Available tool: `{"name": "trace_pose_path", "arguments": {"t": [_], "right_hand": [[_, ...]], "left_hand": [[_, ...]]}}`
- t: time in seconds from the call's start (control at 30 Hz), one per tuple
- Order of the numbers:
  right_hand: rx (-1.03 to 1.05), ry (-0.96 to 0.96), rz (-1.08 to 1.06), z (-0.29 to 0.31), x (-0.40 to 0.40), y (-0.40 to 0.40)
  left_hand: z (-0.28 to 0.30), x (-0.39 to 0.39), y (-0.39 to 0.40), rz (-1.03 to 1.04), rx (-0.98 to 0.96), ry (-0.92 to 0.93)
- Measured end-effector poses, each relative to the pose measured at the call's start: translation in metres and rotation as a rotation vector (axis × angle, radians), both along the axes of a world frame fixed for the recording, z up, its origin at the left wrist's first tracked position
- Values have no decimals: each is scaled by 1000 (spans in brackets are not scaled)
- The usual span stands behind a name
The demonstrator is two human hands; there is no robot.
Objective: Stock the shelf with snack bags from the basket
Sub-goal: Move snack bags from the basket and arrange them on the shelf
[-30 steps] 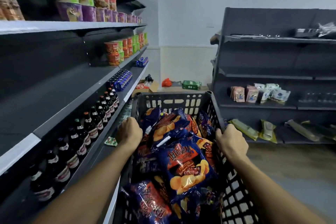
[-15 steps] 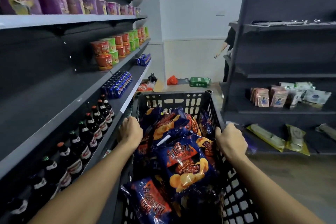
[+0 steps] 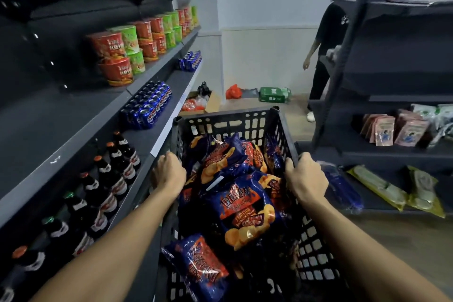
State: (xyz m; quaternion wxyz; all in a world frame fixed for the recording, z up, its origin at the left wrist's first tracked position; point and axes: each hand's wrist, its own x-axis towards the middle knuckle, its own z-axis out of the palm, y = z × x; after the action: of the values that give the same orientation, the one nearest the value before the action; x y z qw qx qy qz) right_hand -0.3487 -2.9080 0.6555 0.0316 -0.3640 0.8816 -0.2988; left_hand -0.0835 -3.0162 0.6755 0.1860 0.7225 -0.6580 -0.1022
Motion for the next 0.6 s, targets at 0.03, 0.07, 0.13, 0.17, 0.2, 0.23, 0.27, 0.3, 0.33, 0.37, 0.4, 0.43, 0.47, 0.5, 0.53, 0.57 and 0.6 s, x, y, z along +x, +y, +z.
{"name": "trace_pose_path", "arguments": {"t": [0.03,0.07,0.13,0.17,0.2,0.23,0.27,0.3,0.33,0.37,0.4,0.43,0.47,0.5,0.53,0.57,0.6], "right_hand": [[10,-7,-10,-7,1,-17],[18,-17,-19,-14,2,-34],[25,-41,-42,-32,4,-68],[34,-51,-55,-40,5,-83],[45,-62,-67,-49,6,-96],[53,-72,-79,-57,7,-109],[56,-81,-92,-66,8,-121],[58,-87,-106,-75,8,-132],[57,-90,-119,-85,9,-142],[55,-94,-133,-95,9,-152],[53,-100,-146,-104,8,-161],[50,-107,-155,-115,6,-171],[51,-115,-161,-125,4,-180],[53,-122,-164,-136,1,-190],[57,-126,-165,-148,-2,-199],[60,-130,-163,-160,-5,-208],[62,-134,-159,-172,-9,-217]], "left_hand": [[-6,-1,-20,-10,8,-5],[-13,-1,-40,-17,13,-12],[-28,-2,-80,-34,24,-34],[-36,-2,-98,-47,31,-39],[-44,-2,-115,-63,40,-37],[-53,-2,-132,-79,36,-31],[-61,-4,-148,-96,32,-31],[-70,-5,-163,-105,37,-35],[-78,-7,-177,-108,45,-41],[-86,-9,-190,-113,54,-50],[-94,-12,-201,-120,59,-58],[-102,-14,-212,-127,59,-64],[-111,-17,-222,-134,53,-70],[-120,-20,-232,-138,45,-76],[-129,-23,-241,-139,43,-82],[-138,-26,-248,-135,46,-87],[-149,-29,-256,-127,49,-89]]}}
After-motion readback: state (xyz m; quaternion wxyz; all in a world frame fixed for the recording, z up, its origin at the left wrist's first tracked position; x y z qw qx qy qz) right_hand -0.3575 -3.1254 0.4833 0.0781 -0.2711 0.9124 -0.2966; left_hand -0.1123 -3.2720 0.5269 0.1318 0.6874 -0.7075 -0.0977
